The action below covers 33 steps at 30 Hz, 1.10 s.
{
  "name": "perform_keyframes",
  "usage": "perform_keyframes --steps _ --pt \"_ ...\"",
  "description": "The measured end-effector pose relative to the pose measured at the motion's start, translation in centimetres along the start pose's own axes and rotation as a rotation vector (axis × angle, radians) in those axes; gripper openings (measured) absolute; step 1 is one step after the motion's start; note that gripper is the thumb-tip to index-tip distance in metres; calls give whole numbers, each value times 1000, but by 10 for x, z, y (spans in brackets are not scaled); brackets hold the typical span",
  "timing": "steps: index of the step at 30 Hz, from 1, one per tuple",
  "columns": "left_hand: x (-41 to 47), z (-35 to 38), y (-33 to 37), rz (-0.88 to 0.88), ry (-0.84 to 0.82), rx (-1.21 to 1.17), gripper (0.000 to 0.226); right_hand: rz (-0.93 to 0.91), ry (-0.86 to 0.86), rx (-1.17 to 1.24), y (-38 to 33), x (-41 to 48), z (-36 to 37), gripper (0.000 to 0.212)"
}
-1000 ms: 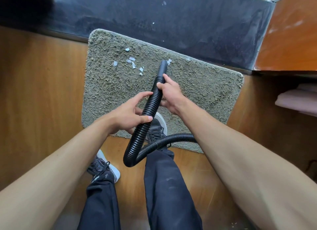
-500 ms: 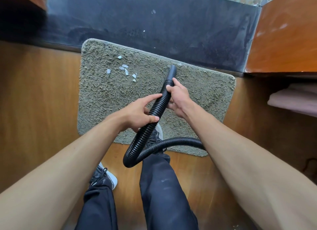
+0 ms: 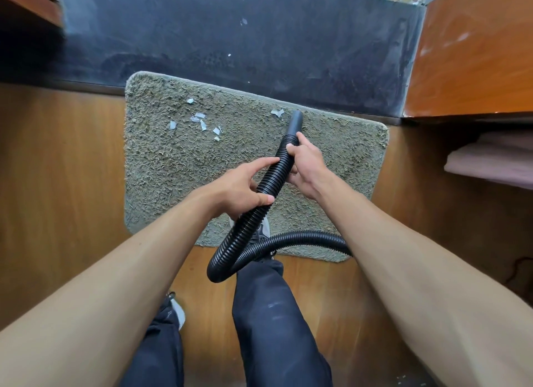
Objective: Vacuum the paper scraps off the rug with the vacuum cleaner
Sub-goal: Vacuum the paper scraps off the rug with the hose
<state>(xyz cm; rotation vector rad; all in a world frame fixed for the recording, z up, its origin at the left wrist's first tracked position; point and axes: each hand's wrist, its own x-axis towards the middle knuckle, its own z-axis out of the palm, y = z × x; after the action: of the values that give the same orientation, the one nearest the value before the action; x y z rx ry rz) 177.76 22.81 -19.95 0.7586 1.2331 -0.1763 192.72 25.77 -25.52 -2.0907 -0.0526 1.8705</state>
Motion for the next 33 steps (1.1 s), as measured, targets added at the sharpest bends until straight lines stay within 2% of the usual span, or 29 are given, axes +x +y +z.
perform_keyframes --steps 6,20,33 --pt "-4 1 -6 10 5 1 77 28 -24 -23 2 -3 5 59" --pt "-35 -29 -60 3 32 -187 75 2 -113 -179 22 -17 64 61" --pt "-22 -11 -41 15 -5 -87 75 4 -39 -105 28 -11 32 59"
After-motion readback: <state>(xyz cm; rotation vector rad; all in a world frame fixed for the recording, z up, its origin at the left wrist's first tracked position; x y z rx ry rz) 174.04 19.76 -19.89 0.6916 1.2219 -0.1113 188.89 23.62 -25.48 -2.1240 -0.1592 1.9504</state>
